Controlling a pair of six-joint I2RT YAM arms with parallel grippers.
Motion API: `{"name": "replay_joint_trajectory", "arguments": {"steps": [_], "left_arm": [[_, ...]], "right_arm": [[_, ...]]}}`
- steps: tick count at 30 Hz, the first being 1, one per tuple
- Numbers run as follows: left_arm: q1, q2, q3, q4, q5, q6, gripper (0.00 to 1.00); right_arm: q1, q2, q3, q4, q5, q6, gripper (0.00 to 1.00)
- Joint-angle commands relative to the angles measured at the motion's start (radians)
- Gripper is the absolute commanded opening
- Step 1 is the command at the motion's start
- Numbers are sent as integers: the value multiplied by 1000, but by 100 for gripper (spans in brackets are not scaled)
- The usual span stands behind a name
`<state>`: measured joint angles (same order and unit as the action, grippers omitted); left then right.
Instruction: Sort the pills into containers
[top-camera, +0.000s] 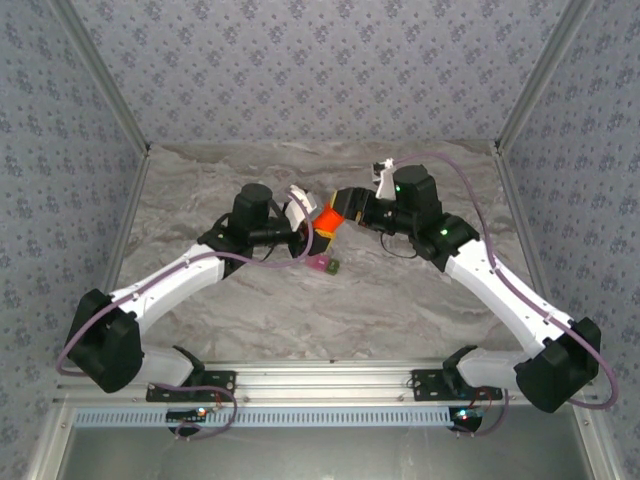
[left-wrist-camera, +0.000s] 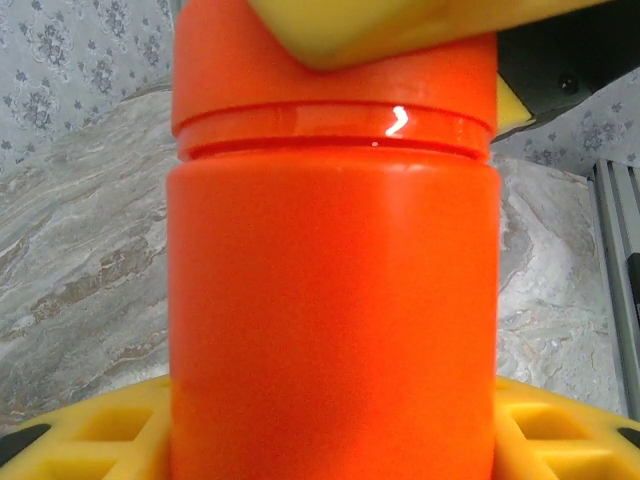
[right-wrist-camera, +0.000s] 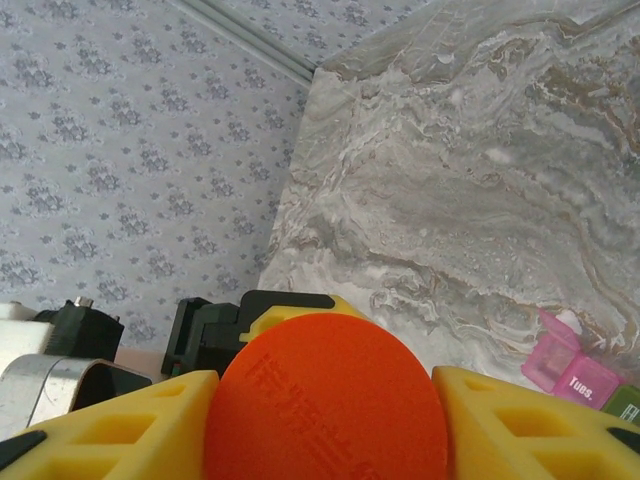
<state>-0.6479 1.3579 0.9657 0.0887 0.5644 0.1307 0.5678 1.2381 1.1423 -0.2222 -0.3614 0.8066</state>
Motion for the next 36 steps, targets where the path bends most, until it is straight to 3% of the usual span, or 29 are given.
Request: {"name": "replay_joint_trajectory", "arguments": {"steps": [1,4,8,10,12,15,18,21,25,28,36], "left_arm": [[1,8,30,39,22,8,0],[2,5,36,31,26,11,0],[2,-5,34,23,28,14,0],[2,-9,29,25,28,13,0],[1,-14,27,29,23,10,0],[2,-16,24,37,23,4,0],[3,-14,25,35,27,7,0],[4,-12,23,31,28,13,0],[3,-3,27,32,31,13,0],[4,4,34,31,34,12,0],[3,6,31,31,32,10,0]], "right_arm": [[-6,14,35,-43,-63,-60,48],[-26,43,76,-69,-185,-245,45],[-113,66,31,-23,-478,-604,55],[-190,99,-12,110,-610,-538,57],[-229,114,-46,251,-660,-419,63],[-220,78,-72,290,-610,-346,82],[-221,-16,-105,280,-467,-234,88],[-209,-101,-130,223,-297,-95,90],[-140,-133,-89,45,-88,-31,92],[-95,-99,-47,-6,-30,-23,93],[-28,6,38,-27,-18,-46,89]]}}
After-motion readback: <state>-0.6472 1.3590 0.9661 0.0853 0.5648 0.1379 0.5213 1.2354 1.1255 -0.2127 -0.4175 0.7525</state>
